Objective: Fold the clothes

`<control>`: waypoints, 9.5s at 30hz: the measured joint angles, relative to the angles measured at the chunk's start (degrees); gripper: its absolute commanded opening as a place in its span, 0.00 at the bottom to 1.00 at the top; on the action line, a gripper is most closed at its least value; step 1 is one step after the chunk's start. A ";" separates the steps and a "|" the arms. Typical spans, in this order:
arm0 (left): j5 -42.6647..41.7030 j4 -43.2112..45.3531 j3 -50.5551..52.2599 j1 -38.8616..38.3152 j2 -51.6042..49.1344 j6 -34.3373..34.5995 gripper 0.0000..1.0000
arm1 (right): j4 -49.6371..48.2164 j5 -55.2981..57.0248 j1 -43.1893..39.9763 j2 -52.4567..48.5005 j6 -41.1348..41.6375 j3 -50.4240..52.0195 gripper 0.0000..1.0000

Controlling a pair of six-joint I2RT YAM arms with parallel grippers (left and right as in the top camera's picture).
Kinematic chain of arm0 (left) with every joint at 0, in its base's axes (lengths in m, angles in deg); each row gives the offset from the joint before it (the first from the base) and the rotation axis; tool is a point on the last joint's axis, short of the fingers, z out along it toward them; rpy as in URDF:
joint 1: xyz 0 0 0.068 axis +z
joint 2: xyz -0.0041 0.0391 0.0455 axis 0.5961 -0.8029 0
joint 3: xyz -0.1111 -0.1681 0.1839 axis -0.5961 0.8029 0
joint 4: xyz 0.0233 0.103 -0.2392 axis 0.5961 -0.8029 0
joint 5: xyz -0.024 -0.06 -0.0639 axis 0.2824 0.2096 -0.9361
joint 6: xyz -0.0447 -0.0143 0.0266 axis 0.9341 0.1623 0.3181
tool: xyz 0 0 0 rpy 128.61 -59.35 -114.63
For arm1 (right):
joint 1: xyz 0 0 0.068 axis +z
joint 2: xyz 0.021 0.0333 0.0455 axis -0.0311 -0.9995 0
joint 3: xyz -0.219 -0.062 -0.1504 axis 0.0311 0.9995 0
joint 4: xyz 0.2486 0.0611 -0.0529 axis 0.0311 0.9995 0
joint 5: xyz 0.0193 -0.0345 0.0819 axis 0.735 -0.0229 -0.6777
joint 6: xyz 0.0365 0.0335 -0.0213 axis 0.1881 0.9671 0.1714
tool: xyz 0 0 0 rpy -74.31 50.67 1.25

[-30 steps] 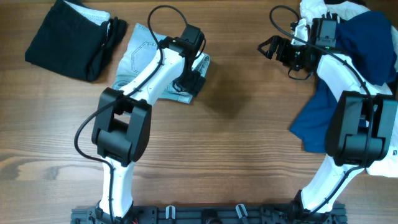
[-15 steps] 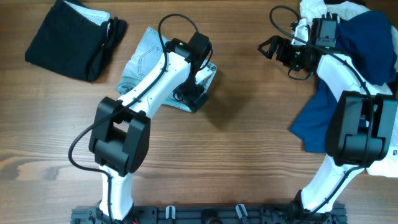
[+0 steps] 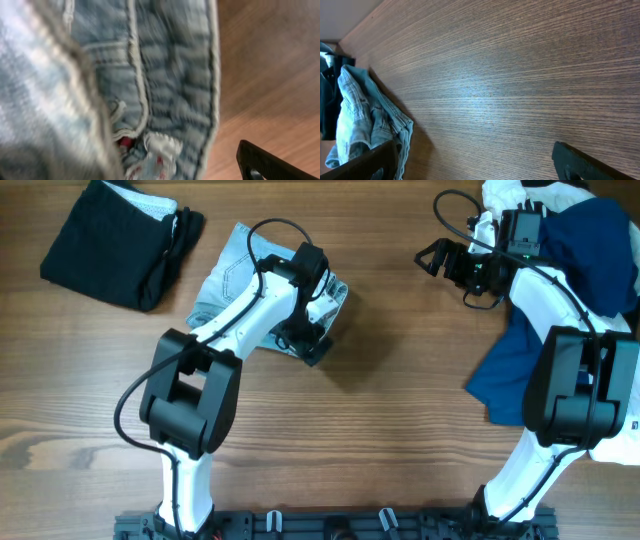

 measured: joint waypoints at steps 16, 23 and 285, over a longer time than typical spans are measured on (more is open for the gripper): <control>13.44 3.72 0.96 -5.88 8.35 -1.77 1.00 | 0.09 0.20 0.00 0.00 0.00 0.00 0.99; 15.63 5.92 0.94 -4.98 7.52 -6.58 0.99 | 0.17 0.20 0.00 0.00 0.00 0.00 1.00; -13.09 56.39 90.09 33.00 120.10 13.57 1.00 | -21.49 30.08 10.73 115.27 7.56 80.19 1.00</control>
